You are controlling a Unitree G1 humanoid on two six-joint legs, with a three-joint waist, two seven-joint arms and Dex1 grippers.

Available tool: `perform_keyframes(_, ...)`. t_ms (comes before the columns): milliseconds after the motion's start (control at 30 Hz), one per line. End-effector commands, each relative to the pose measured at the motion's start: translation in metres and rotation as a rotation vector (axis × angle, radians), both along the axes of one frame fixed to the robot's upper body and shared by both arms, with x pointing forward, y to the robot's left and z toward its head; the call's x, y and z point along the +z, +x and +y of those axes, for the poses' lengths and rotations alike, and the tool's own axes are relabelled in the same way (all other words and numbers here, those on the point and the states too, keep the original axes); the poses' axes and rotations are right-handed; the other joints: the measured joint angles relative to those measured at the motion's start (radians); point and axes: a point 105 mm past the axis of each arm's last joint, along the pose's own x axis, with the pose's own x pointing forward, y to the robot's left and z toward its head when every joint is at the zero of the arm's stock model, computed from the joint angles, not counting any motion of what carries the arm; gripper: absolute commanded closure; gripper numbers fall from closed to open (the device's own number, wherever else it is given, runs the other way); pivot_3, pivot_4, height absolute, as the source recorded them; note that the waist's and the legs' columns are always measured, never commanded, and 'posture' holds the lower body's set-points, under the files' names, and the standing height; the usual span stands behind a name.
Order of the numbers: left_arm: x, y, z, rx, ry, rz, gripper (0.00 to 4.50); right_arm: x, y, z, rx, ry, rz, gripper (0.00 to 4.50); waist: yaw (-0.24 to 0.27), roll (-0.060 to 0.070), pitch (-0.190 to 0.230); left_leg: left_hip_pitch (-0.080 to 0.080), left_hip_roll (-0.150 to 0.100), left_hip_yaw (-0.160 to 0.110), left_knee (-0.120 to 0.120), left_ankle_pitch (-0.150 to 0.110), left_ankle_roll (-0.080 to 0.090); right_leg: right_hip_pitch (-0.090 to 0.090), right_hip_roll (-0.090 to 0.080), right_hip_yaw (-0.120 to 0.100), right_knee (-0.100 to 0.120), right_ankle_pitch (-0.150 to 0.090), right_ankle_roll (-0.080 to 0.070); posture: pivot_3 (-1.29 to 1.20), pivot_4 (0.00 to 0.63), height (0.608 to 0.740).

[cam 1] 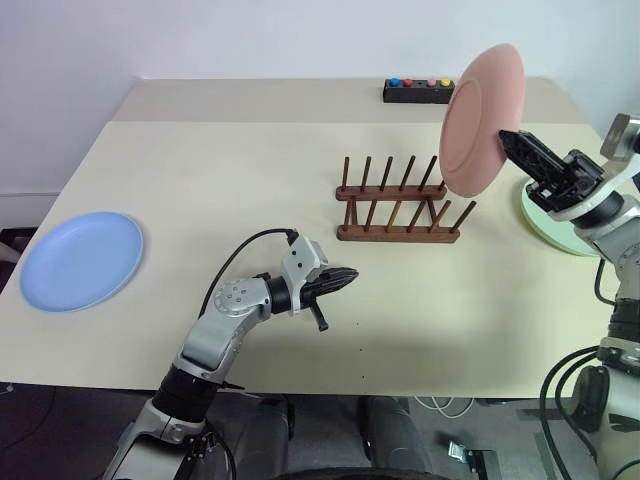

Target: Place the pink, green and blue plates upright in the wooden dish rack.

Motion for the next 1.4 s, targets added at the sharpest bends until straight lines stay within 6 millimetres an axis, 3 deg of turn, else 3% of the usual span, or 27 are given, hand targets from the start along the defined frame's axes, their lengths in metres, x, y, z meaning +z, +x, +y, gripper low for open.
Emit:
perform_keyframes(33,0.010,-0.003,0.000,-0.005,-0.033,-0.029,4.50,0.011,-0.007,-0.007,-0.004,-0.004,-0.044,4.45,0.000,0.000,0.000,0.000,0.000,0.000,0.000,0.000,0.000,0.000,0.000,0.000,0.000,0.000,0.000,0.00,0.150,0.734)
perform_keyframes(267,0.011,-0.002,0.002,0.002,-0.033,-0.036,4.50,0.007,-0.007,-0.007,0.007,0.016,-0.026,4.45,0.000,0.000,0.000,0.000,0.000,0.000,0.000,0.000,0.000,0.000,0.000,0.000,0.000,0.000,0.000,0.00,0.150,0.734)
perform_keyframes(633,0.032,-0.003,0.007,-0.006,-0.102,-0.111,4.50,0.002,-0.007,-0.009,-0.001,0.028,-0.001,4.45,0.000,0.000,0.000,-0.001,0.000,0.000,0.000,0.000,0.000,-0.001,0.000,0.000,0.000,0.000,0.000,0.00,0.150,0.734)
perform_keyframes(867,0.029,-0.002,0.005,-0.008,-0.091,-0.099,4.50,-0.001,-0.007,-0.011,-0.006,0.027,0.016,4.45,0.000,0.000,0.000,-0.001,0.000,0.000,0.001,0.000,0.000,-0.001,0.000,0.000,0.000,0.000,0.000,0.00,0.150,0.734)
perform_keyframes(1167,0.029,-0.003,0.005,-0.007,-0.087,-0.095,4.50,0.000,-0.003,-0.014,-0.060,0.017,0.008,0.06,0.000,0.000,0.000,-0.001,0.000,0.000,0.000,0.000,0.000,-0.001,0.000,0.000,0.000,0.000,0.000,0.00,0.150,0.734)
perform_keyframes(1400,0.027,-0.003,0.005,-0.007,-0.086,-0.091,4.50,0.009,-0.005,-0.020,-0.112,0.005,-0.063,0.06,0.000,0.000,0.000,-0.001,0.000,0.000,0.001,0.000,0.000,-0.001,0.000,0.000,0.000,0.000,0.000,0.00,0.150,0.734)
